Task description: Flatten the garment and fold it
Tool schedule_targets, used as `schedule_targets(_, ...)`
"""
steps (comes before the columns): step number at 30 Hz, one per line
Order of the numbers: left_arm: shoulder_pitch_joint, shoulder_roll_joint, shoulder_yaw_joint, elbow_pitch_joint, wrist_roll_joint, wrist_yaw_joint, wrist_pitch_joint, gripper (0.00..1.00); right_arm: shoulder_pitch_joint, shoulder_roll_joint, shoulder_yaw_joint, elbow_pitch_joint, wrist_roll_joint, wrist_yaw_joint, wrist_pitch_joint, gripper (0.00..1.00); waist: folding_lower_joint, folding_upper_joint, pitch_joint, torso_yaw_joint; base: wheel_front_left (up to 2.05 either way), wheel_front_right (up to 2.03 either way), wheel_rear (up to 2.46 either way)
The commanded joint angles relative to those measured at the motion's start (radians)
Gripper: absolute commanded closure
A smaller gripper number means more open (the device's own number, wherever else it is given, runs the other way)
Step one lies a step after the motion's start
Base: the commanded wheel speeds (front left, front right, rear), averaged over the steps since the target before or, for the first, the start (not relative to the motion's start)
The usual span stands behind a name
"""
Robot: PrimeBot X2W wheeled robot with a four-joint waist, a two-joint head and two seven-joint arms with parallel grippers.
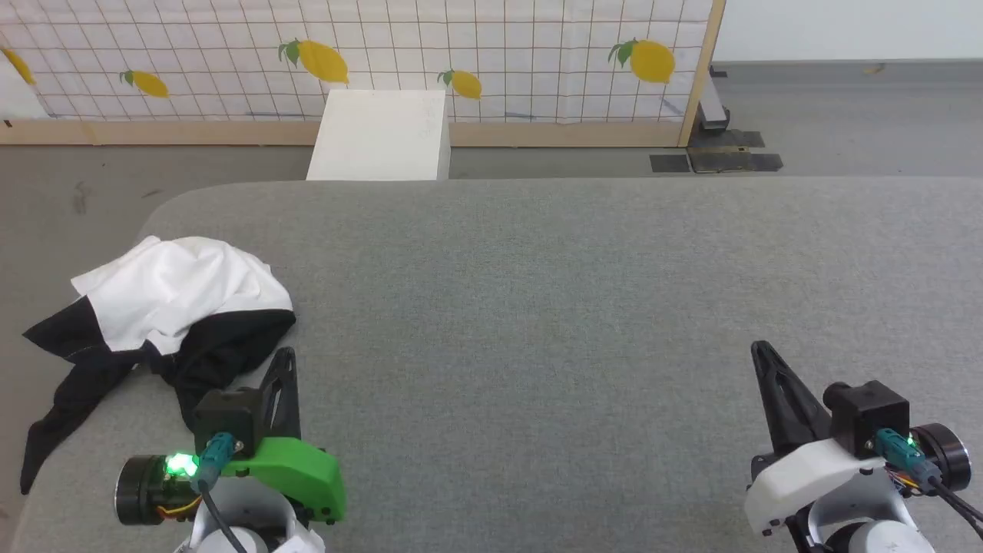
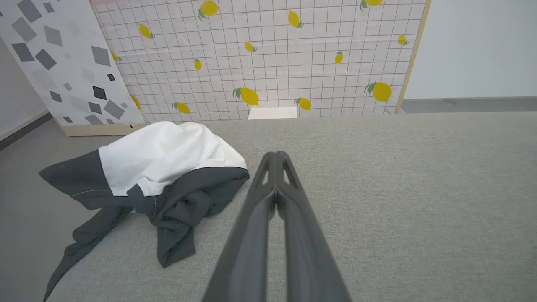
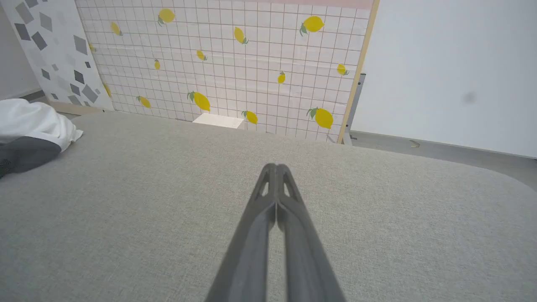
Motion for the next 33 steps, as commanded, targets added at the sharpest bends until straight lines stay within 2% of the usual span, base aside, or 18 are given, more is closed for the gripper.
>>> schedule_targets(1, 0.011, -0.003, 0.003, -0.003, 0.013, 0.006, 0.001, 1.0, -0.016, 0.003, 0.001, -0.005, -0.006, -0.002, 0.003, 1.0, 0.0, 0.0, 0.0, 0.0, 0.0, 0.0, 0.0)
schedule_targets(17, 0.011, -0.003, 0.003, -0.003, 0.013, 0.006, 0.001, 1.0, -0.016, 0.003, 0.001, -0.005, -0.006, -0.002, 0.003, 1.0, 0.0, 0.0, 0.0, 0.0, 0.0, 0.0, 0.0)
schedule_targets(18, 0.0, 0.0, 0.0, 0.0, 0.0, 0.0, 0.0, 0.0, 0.0, 0.0, 0.0, 0.0, 0.0, 0.0, 0.0, 0.0, 0.0, 0.0, 0.0, 0.0, 0.0, 0.0, 0.0)
schedule_targets(33, -0.017, 0.0, -0.027, 0.028, -0.024, 0.014, -0.024, 0.0, -0.004, 0.0, -0.005, 0.011, 0.011, 0.0, -0.016, 0.0, 0.0, 0.0, 0.001, 0.021, 0.0, 0.0, 0.0)
